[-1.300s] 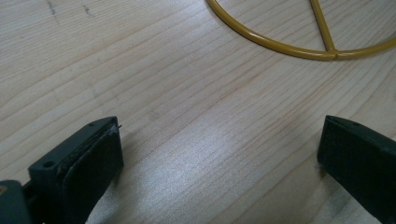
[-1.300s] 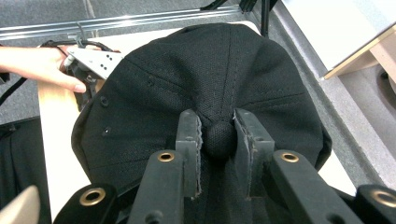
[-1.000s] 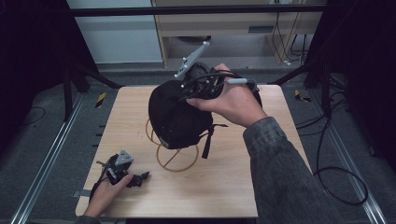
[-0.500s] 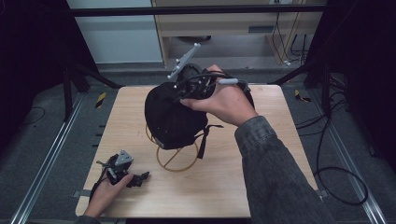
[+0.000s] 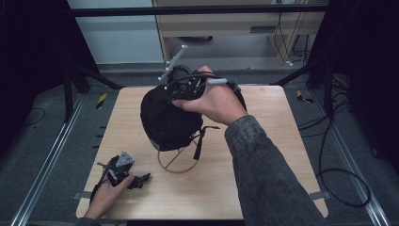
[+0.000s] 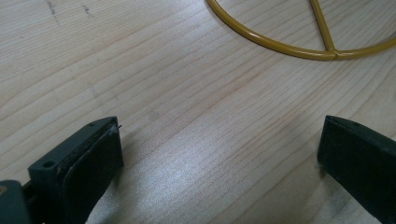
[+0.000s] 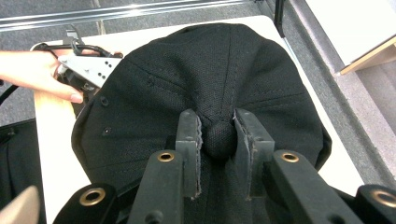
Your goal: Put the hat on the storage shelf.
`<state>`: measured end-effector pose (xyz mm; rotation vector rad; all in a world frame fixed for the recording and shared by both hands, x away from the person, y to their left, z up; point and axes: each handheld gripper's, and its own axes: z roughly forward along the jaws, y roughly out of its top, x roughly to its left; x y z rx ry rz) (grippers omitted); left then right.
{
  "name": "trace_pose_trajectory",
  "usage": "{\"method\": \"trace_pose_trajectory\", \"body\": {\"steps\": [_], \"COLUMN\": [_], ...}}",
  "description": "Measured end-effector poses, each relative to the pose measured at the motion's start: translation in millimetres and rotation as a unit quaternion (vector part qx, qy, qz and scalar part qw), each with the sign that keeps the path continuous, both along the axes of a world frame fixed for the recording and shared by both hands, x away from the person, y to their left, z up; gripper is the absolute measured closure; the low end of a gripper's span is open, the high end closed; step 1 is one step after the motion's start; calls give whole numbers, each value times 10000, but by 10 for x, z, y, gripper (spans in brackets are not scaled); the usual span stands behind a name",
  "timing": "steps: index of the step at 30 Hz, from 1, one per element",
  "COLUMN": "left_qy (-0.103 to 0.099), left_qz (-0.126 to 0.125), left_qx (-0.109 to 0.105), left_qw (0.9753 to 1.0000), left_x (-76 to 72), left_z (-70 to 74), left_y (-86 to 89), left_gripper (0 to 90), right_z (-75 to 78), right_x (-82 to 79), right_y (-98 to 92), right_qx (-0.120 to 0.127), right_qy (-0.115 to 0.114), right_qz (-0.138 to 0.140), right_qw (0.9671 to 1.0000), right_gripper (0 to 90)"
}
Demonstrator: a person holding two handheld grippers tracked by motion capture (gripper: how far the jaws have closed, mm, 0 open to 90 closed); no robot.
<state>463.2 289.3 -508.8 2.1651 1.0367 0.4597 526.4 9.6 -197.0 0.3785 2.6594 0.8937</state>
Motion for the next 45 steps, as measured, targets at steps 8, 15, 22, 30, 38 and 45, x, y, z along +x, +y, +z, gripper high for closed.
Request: {"method": "trace_pose_trajectory", "body": {"steps": [8,15,22,30,38,45], "left_qy": [7,5,4,4,5,6], "left_qz": [-14,-14,-15,-14,-14,-14], "left_qx": [20,20,21,19,19,20], "left_qw": [10000,10000,10000,10000,10000,10000], "left_x": [1,1,1,1,1,1], "left_z": [2,2,2,2,2,2], "left_y": [3,3,3,3,3,3], "left_gripper": [0,0,0,0,0,0], "right_z": [-54,-105,-140,-198,-244,-271], "right_x": [20,47,75,104,134,144], "right_y": [128,204,258,311,342,363], "right_qx": [-127,-217,-280,-359,-404,-398], "right_qy": [23,37,64,81,139,132], "right_qz": [37,55,43,40,0,7], "right_qw": [9999,9997,9996,9993,9991,9991], "right_gripper": [731,730,729,727,725,724]}}
